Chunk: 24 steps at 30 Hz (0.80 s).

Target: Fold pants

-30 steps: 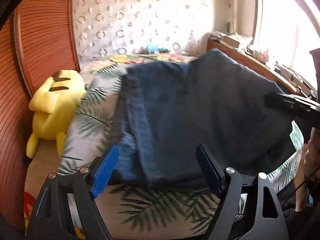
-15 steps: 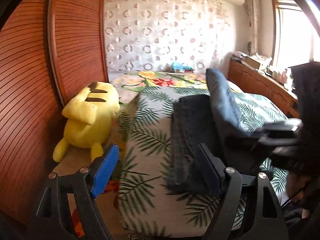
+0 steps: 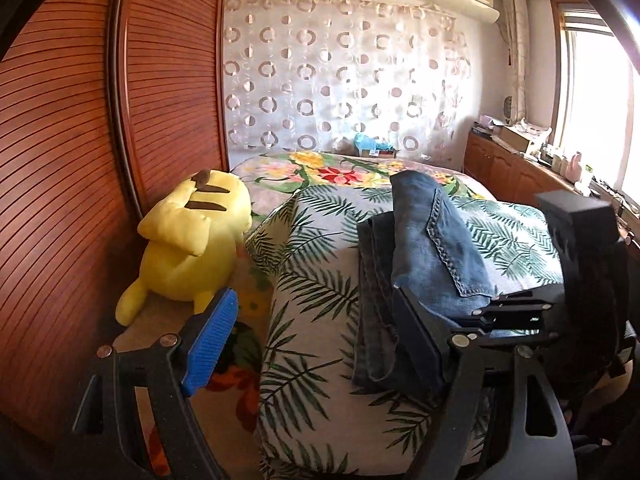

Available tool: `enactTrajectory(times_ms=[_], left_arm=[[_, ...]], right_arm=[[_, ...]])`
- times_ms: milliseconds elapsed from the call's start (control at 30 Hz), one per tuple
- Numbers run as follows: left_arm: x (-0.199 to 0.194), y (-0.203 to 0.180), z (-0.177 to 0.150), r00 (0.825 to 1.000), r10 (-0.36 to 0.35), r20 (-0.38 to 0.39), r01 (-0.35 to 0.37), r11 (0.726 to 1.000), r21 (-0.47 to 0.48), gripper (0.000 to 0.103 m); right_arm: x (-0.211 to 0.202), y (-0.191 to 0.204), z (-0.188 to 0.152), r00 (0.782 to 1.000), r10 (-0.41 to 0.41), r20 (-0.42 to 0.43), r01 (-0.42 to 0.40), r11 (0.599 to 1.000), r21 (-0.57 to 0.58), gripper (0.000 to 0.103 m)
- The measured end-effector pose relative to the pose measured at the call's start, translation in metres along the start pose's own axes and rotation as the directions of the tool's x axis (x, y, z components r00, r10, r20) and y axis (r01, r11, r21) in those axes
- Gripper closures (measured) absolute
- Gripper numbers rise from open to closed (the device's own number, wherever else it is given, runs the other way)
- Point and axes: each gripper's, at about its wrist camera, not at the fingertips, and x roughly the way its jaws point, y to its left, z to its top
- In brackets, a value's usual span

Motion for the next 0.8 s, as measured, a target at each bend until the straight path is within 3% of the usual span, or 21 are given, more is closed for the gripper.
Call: enactTrajectory(times_ms=[100,167,233,500,667,800], left_arm=[[0.000,-0.008,0.004,1.000,-0.016,0.007,0.016,1.000,0.018,0.023],[-0.001,-0.013,0.007,1.000,-0.028,0.011,0.027,0.999,0.027,0.023],[0.000,-0.020,0.009,0.999,-0.046,0.013,0.045,0.998,0.035,0.023],[0.012,-0.049,0.005,0.991,-0.133,-0.026,0.134,0.987,0.086,0.024],[0.031,-0.066,-0.006,0.982,-0.163,-0.093,0.172,0.979,0.108,0.040],[0.043,-0.068,-0.015,0.979,-0.152,-0.137,0.166,0.982,0.095,0.043]], right_arm=[[-0.021,0.005,0.001,0.999,-0.027,0.035,0.028,1.000,-0.009,0.082],[-0.036,0.003,0.003,0.996,-0.051,0.071,0.052,0.999,-0.015,0.062],[-0.055,0.001,0.003,0.992,-0.065,0.110,0.068,0.998,-0.018,0.055],[-0.100,-0.025,-0.005,0.962,-0.205,0.180,0.204,0.979,0.027,0.054],[-0.097,-0.035,-0.007,0.947,-0.270,0.173,0.263,0.963,0.064,0.053],[-0.087,-0.035,-0.003,0.944,-0.295,0.149,0.289,0.955,0.063,0.053]])
